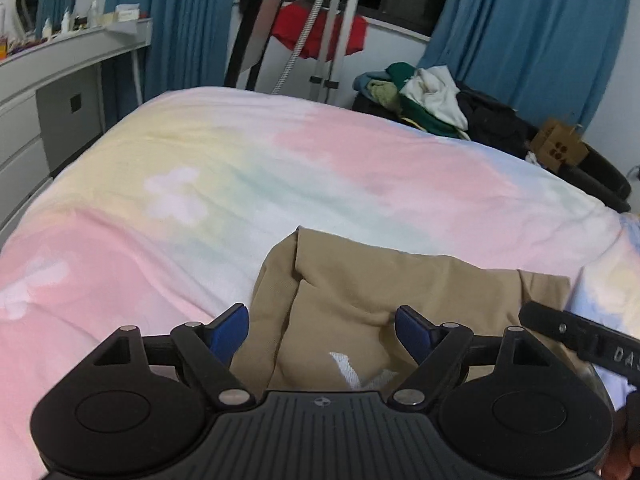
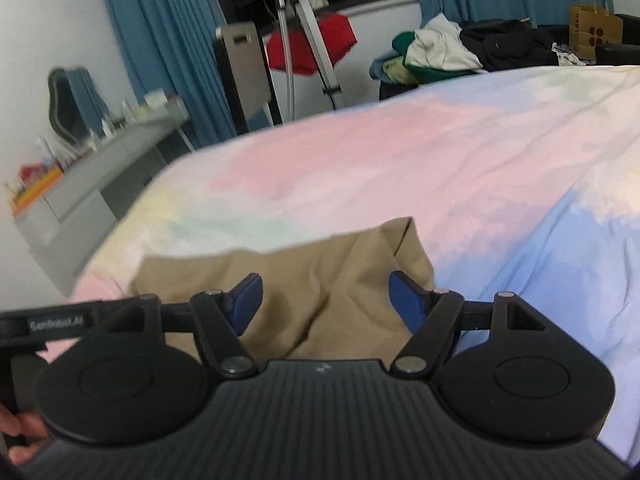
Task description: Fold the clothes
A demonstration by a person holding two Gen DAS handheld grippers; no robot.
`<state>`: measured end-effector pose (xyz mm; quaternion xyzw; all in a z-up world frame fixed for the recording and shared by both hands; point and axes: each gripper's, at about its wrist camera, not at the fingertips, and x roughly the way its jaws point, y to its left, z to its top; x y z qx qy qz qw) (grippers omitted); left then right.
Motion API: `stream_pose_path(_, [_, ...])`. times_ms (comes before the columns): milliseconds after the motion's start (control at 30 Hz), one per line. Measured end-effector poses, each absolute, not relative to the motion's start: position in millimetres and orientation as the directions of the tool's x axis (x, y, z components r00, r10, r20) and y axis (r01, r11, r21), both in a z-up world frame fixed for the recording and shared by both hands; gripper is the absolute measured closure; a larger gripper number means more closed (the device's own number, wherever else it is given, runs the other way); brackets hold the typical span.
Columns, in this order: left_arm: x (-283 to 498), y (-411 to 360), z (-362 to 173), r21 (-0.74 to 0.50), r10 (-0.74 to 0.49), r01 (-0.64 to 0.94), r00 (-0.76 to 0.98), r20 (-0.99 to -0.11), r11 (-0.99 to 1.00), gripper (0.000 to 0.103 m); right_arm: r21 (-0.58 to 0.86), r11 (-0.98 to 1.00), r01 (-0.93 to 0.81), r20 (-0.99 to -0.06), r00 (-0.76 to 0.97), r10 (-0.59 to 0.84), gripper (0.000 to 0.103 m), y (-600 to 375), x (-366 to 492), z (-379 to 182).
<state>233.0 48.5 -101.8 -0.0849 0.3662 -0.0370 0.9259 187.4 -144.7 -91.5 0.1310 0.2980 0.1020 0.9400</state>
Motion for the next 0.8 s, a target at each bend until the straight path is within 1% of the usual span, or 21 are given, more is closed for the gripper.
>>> stream_pose_path(100, [232.2,42.2,-105.9,-0.145,-0.113,0.020,0.732,-0.672,0.989,0.021,0.288,0.950,-0.119,-0.532,0.805,0.262,0.030,-139.4,188.0,-92.3])
stream_pose_path(267, [218.7,43.3,-94.4,-0.174,-0.143,0.037,0.748,-0.648,0.984,0.021,0.301,0.945,-0.127,-0.510,0.816,0.272,0.030,-137.1,181.0,-82.7])
stream_pose_path(467, [174.6,35.9,-69.3,-0.144,-0.148,0.075,0.781,-0.607,0.987,0.021,0.258,0.956,-0.137,-0.479,0.841,0.250,0.031,-132.0,148.4,-61.6])
stream_pose_path(567, [147.5,34.9,-58.1,-0.134,-0.147,0.083,0.797,-0.586,0.988,0.021,0.259,0.958,-0.125,-0.497,0.833,0.243,0.031,-132.5,126.8,-53.5])
stream_pose_path(667, [127.6,41.1,-49.9,-0.190,-0.188,0.093,0.792,-0.581,0.977,0.021,0.241,0.963,-0.125,-0.496,0.836,0.233,0.031,-133.0,103.7,-45.1])
stream_pose_path(800, [117.1,38.9,-47.9,-0.164,-0.181,0.103,0.791,-0.585,0.981,0.021,0.221,0.968,-0.117,-0.513,0.831,0.217,0.031,-129.8,95.6,-46.0])
